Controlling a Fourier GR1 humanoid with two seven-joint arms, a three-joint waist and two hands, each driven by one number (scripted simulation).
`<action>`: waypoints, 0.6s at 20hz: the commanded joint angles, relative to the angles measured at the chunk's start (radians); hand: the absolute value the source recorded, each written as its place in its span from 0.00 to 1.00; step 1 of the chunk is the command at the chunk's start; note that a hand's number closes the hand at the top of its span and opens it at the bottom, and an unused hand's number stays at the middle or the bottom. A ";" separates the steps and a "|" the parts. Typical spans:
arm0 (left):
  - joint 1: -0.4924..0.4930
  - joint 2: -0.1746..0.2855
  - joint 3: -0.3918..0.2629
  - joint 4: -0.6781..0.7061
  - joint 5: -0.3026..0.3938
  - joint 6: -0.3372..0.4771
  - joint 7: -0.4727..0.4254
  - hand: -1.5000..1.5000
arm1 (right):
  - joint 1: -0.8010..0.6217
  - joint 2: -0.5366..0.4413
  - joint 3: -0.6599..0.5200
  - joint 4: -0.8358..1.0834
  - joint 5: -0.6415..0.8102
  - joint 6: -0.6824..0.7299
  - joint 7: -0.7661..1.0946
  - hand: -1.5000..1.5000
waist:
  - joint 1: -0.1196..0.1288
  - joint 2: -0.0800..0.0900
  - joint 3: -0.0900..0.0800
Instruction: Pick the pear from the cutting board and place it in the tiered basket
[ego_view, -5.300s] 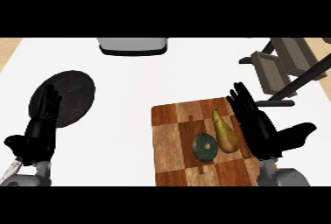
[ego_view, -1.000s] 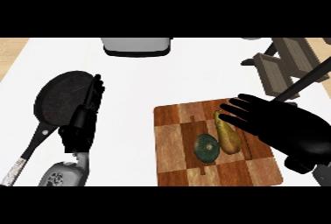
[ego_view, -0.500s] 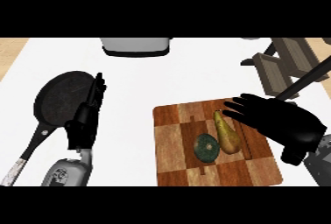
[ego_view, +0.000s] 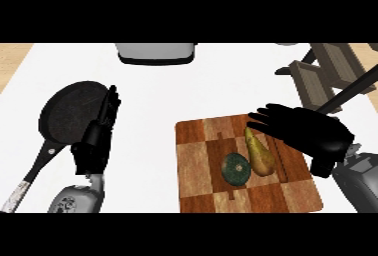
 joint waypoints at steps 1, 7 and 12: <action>-0.007 -0.009 0.000 -0.016 -0.015 -0.010 0.023 0.50 | -0.027 0.063 0.013 0.018 0.032 0.044 -0.006 0.00 | 0.000 0.000 0.000; -0.055 -0.025 0.021 0.027 -0.029 -0.004 0.019 0.50 | 0.030 0.091 0.050 0.051 0.089 -0.003 -0.008 0.00 | -0.002 0.000 0.000; 0.009 -0.007 0.051 0.064 -0.005 -0.036 -0.074 0.50 | -0.021 0.143 0.045 0.080 0.103 0.043 0.039 0.00 | 0.000 0.001 0.000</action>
